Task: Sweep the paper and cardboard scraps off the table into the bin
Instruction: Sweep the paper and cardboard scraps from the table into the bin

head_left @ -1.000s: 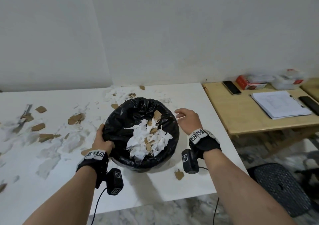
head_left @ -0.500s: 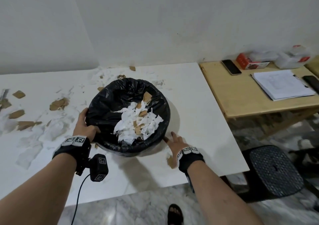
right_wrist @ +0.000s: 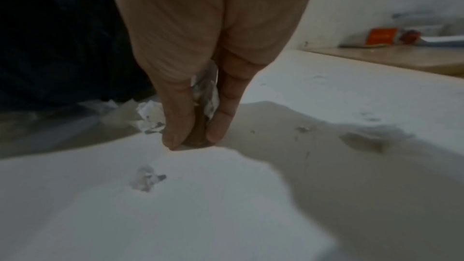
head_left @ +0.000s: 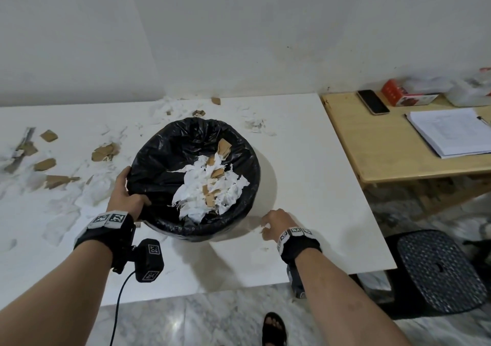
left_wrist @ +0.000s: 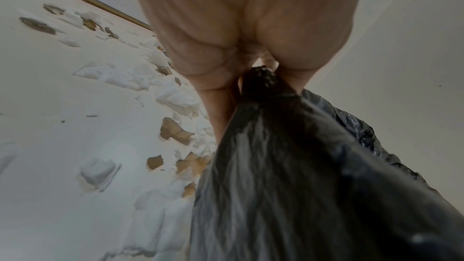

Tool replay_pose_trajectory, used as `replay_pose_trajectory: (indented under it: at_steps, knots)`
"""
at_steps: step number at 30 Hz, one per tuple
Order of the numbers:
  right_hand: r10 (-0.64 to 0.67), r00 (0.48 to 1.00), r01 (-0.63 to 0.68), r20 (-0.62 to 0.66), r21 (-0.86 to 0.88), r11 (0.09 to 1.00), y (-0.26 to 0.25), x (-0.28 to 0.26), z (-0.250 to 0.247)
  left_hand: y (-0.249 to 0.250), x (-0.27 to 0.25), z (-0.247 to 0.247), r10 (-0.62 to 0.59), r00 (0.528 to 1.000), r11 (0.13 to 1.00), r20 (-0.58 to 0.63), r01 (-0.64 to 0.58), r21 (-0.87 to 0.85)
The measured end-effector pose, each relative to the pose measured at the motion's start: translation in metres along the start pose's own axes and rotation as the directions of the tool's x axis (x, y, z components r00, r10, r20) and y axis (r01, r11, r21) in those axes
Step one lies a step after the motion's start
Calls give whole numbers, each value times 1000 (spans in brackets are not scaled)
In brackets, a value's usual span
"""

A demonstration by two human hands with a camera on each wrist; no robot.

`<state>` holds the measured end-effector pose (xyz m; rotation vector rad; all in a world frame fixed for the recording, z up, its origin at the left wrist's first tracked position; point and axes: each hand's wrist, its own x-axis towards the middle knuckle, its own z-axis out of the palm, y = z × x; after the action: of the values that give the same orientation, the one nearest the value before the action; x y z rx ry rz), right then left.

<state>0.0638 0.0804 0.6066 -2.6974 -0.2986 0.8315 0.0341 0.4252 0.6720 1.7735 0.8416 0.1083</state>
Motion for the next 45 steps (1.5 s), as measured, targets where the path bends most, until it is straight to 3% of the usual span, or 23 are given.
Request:
replay_pose_trajectory:
  at_steps: [5,9,14,17,20,22,24,28,33,36,40,43,45]
  knots:
    - [54,992,-29,-116,208,978,-4,-20,-27,-5,1,-28,-8,1000,1000,-23,8,-12]
    - [62,957,66,-284,419,906,-35,-36,-90,-6,-6,-49,-10,999,1000,-35,10,2]
    - [-89,900,272,-426,389,880,-113,-51,-164,-3,-20,-65,-20,1000,1000,-19,20,-5]
    - [-171,894,326,-415,339,882,-158,-55,-177,5,-25,-68,-8,1000,1000,-21,8,5]
    - [-258,909,337,-326,213,917,-185,-54,-163,13,-25,-66,12,1000,1000,-20,-12,28]
    - [-281,932,319,-229,152,935,-190,-48,-148,16,-22,-63,18,1000,1000,0,-18,14]
    - [-260,947,297,-191,203,933,-188,-42,-139,17,-17,-60,14,1000,1000,8,-15,11]
    - [-200,917,313,-345,310,898,-166,-36,-147,13,-8,-53,-8,1000,1000,20,8,-7]
    - [31,873,187,-487,393,900,-112,-18,-147,8,3,-50,-28,1000,1000,-1,28,-11]
    - [87,906,59,-415,326,943,-85,-3,-121,2,14,-49,-21,999,999,-39,20,-28]
    - [68,988,-53,-140,111,992,-75,10,-59,-10,29,-50,-60,997,997,-52,58,-45]
    - [65,997,-63,31,-52,997,-82,20,-11,-14,38,-51,-63,997,995,-43,60,-81]
    - [82,995,-77,58,-81,994,-90,27,15,-17,48,-54,-56,998,995,-23,54,-82]
